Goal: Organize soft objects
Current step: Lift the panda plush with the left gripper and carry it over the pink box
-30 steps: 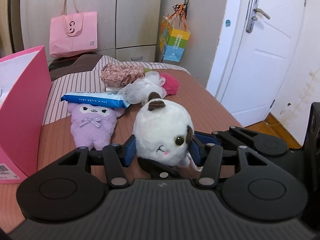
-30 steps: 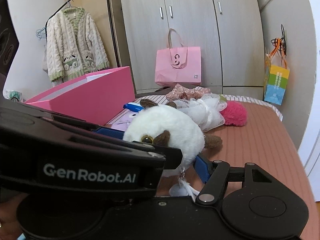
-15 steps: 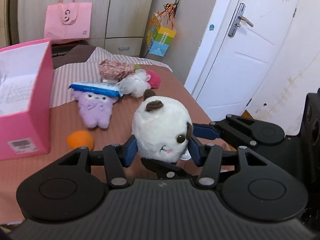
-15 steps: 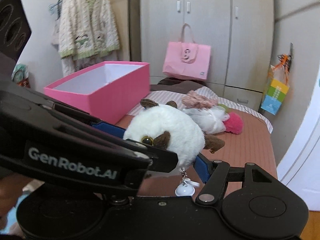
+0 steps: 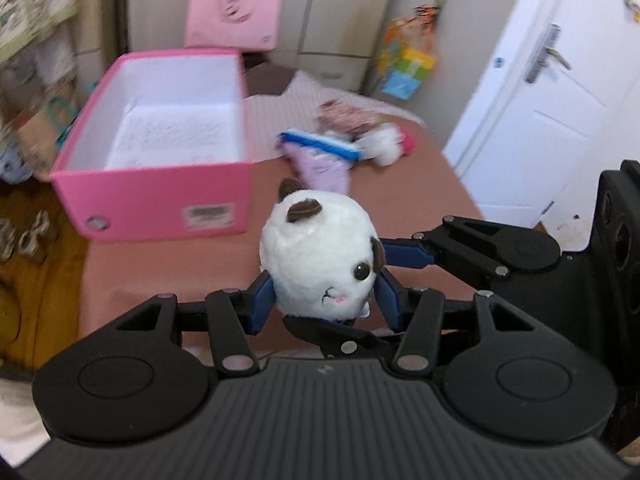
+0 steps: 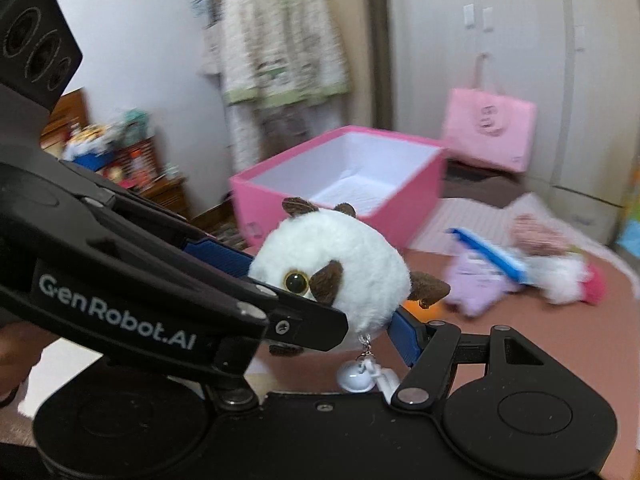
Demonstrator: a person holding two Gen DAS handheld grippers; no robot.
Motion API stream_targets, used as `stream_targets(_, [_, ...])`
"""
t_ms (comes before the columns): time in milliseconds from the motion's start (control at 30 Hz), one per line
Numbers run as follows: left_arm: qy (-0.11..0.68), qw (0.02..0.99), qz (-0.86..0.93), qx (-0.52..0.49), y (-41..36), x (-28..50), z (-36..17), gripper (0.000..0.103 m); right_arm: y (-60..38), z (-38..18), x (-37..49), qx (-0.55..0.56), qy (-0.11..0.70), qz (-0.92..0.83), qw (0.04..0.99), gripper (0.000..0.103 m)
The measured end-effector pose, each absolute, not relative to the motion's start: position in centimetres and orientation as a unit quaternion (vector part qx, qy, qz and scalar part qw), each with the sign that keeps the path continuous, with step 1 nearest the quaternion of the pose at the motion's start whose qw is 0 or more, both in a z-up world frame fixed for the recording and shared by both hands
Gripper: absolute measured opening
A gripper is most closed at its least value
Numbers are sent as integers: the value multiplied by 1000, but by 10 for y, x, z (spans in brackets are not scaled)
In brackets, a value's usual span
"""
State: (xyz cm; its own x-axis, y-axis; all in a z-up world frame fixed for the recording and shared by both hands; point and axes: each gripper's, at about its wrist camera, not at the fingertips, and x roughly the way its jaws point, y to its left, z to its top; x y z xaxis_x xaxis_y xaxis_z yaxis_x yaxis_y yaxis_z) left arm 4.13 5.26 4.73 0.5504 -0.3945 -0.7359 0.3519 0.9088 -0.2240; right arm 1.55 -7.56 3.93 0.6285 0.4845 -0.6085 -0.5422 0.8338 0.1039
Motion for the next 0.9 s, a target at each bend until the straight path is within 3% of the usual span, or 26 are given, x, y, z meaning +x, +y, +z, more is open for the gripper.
stream_targets(300, [418, 886, -192, -57, 94, 96, 74, 51, -38, 65, 76, -41, 339, 312, 887, 72])
stream_targets(567, [361, 911, -192, -47, 102, 169, 109, 51, -41, 90, 163, 18, 308, 313, 898, 72])
stream_targets(900, [366, 907, -185, -92, 119, 271, 90, 51, -32, 76, 272, 33, 341, 325, 881, 72])
